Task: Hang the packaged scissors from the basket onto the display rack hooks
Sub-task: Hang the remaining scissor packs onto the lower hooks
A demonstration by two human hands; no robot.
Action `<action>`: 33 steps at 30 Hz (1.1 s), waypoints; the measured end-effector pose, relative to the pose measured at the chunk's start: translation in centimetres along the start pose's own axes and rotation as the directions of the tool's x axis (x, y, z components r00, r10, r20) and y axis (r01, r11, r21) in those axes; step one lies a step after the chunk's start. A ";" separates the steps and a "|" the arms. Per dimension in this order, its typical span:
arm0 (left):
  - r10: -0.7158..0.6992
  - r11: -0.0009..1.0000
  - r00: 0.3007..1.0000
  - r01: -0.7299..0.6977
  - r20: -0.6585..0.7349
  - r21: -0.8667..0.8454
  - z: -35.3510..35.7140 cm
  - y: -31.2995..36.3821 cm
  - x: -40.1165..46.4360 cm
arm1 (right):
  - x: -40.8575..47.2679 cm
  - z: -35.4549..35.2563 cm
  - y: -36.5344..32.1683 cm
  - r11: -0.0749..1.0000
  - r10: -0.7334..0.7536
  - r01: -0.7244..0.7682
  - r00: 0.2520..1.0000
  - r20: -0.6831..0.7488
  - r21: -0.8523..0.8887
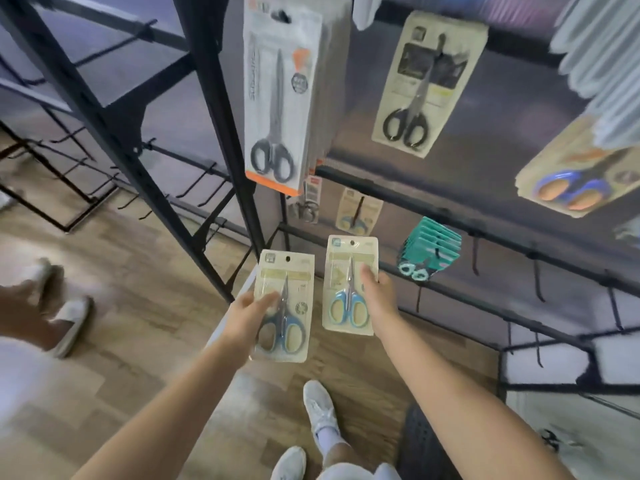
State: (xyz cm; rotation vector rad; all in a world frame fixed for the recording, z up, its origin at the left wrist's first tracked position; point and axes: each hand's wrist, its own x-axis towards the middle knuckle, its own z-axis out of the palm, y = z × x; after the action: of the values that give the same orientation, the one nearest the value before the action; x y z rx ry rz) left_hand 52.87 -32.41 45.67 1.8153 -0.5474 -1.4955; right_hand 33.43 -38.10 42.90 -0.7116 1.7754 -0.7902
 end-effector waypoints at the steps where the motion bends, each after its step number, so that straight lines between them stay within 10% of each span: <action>1: -0.002 1.000 1.000 0.002 -0.008 -0.006 0.2 0.2 0.1 | 0.7 0.2 -0.4 1.000 0.002 -0.002 1.000 -0.008 -0.003; 33: -0.046 0.999 0.998 0.046 -0.044 -0.009 2.1 0.1 5.2 | 10.6 1.5 -3.3 0.958 -0.135 0.118 0.990 -0.050 -0.260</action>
State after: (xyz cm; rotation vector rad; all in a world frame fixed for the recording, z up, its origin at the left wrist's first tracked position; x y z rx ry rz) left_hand 52.06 -36.70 42.18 1.8618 -0.4804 -1.4820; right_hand 31.99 -48.59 39.14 -0.9887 1.9296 -0.6812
